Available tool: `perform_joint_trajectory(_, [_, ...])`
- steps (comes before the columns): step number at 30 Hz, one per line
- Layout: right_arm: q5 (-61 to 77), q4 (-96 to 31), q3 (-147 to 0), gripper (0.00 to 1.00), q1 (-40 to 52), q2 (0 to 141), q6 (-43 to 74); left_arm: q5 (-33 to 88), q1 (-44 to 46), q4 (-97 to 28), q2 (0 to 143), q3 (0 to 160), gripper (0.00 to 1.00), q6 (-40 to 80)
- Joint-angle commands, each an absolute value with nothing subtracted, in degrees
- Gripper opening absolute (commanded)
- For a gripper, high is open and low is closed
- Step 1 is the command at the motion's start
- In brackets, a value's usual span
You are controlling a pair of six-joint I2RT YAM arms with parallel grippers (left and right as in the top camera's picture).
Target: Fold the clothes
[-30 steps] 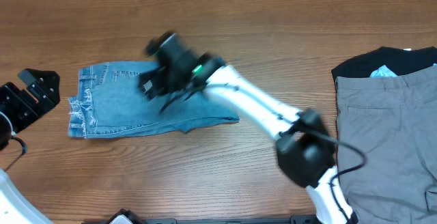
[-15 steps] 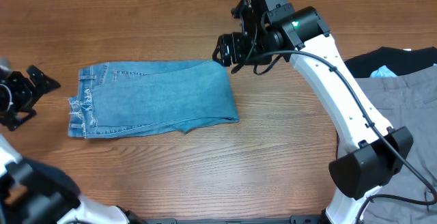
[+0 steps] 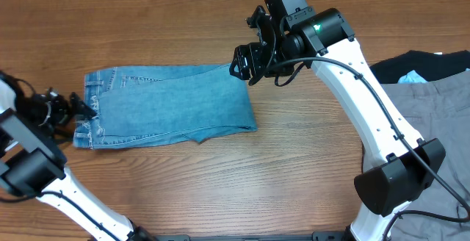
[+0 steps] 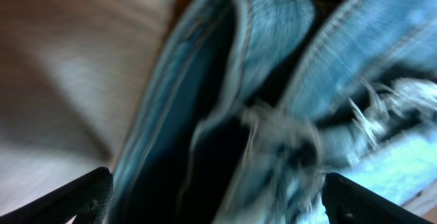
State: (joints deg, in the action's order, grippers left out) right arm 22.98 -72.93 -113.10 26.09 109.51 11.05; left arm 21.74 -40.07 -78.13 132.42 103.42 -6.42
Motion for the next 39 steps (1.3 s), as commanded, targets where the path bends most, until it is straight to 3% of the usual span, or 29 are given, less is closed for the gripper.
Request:
perform_joint_trajectory(1, [23.2, -72.8, -113.6, 0.82, 26.3, 107.3, 10.4, 19.9, -37.4, -77.1, 134.3, 103.2, 1.00, -8.2])
perform_joint_trajectory(3, [23.2, -72.8, -113.6, 0.82, 26.3, 107.3, 10.4, 18.0, -35.8, -76.1, 134.4, 102.8, 0.98, -8.2])
perform_joint_trajectory(5, [23.2, -72.8, -113.6, 0.82, 26.3, 107.3, 10.4, 16.9, -34.8, -75.7, 134.4, 102.6, 0.89, -8.2])
perform_joint_trajectory(11, [23.2, -73.6, -113.6, 0.81, 26.3, 107.3, 10.4, 13.3, -32.1, -76.2, 134.3, 102.6, 0.04, -5.9])
perform_joint_trajectory(26, [23.2, -73.8, -113.6, 0.80, 26.2, 107.3, 10.7, 10.3, -32.2, -96.8, 118.3, 129.7, 0.04, -2.4])
perform_joint_trajectory(34, [16.7, -75.1, -113.6, 0.81, 23.8, 107.3, 13.8, 9.9, -18.8, -96.8, 112.8, 130.1, 0.06, 0.2])
perform_joint_trajectory(39, [16.7, -77.0, -113.6, 0.80, 18.9, 107.3, 13.6, -3.8, -8.0, -95.9, 115.4, 126.0, 0.11, 8.3])
